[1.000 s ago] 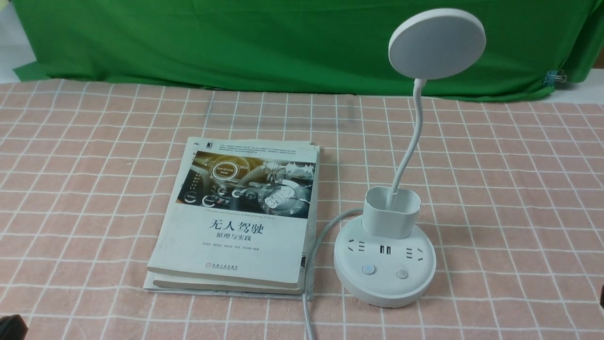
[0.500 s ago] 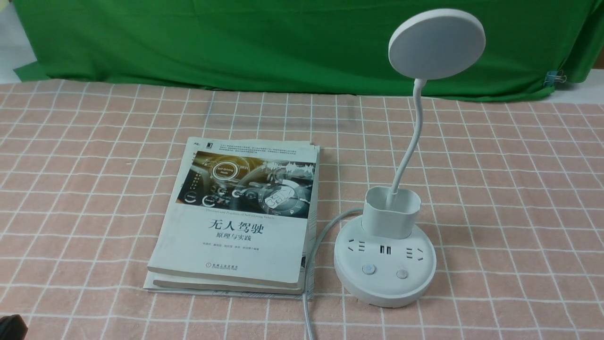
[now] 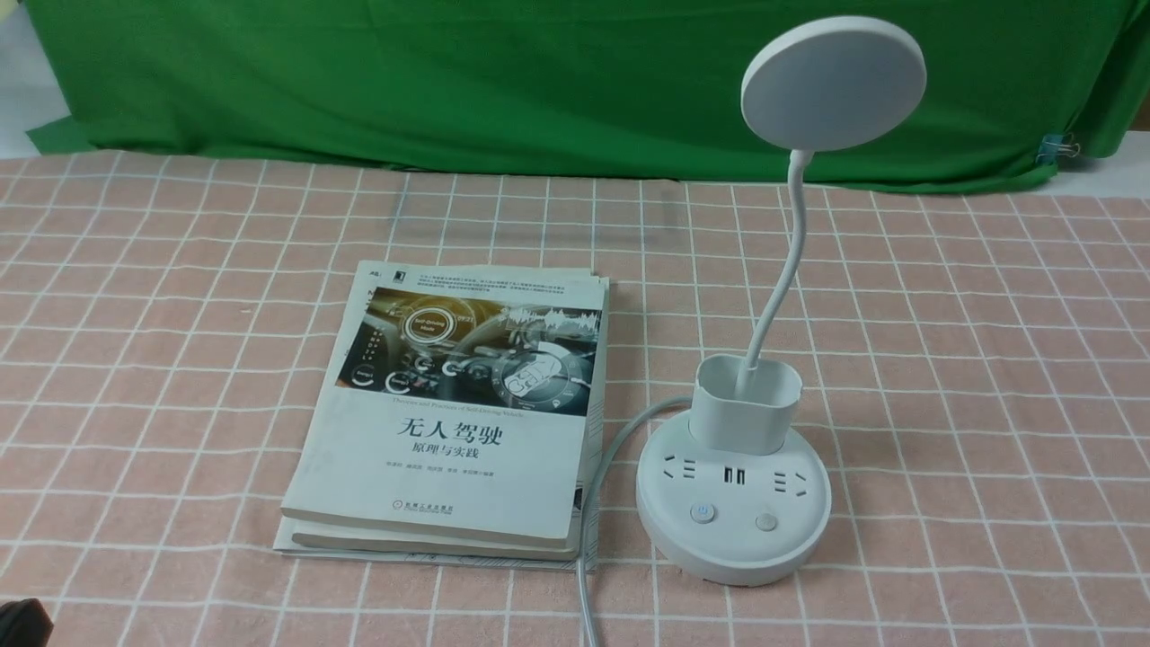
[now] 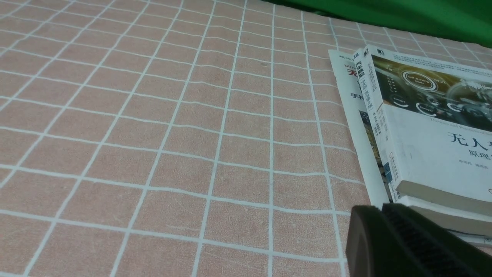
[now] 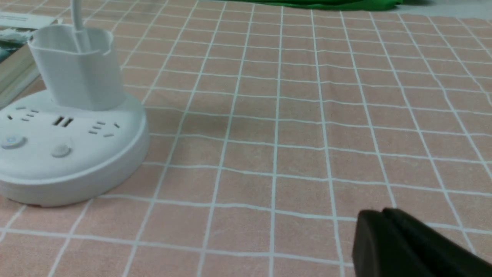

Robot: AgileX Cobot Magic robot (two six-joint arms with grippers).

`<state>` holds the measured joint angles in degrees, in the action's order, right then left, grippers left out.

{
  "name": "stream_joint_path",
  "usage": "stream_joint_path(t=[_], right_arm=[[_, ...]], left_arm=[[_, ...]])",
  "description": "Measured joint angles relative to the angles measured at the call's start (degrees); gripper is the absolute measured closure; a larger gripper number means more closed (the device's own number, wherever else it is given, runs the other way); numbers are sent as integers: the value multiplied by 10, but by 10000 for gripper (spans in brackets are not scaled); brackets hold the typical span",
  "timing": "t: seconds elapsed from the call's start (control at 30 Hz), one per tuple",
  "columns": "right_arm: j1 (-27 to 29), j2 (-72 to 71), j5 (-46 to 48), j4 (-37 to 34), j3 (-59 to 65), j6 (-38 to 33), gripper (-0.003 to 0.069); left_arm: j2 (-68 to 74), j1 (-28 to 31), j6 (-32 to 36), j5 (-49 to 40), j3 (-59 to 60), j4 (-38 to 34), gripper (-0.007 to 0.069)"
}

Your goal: Turn off the table lamp on the pink coffee tablecloth by hand.

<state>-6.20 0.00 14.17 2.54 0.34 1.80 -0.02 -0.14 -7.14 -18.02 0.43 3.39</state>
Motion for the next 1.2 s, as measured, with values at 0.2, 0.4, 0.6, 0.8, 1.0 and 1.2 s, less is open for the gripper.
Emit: stream_joint_path(t=[0.2, 0.4, 0.6, 0.8, 1.0, 1.2], right_arm=[[0, 0, 0, 0, 0, 1, 601], [0, 0, 0, 0, 0, 7, 585], [0, 0, 0, 0, 0, 8, 578], [0, 0, 0, 0, 0, 8, 566], [0, 0, 0, 1, 0, 9, 560], [0, 0, 0, 1, 0, 12, 546]], left_arm=[[0, 0, 0, 0, 0, 0, 618], [0, 0, 0, 0, 0, 0, 618], [0, 0, 0, 0, 0, 0, 618], [0, 0, 0, 0, 0, 0, 618], [0, 0, 0, 0, 0, 0, 618], [0, 0, 0, 0, 0, 0, 618]])
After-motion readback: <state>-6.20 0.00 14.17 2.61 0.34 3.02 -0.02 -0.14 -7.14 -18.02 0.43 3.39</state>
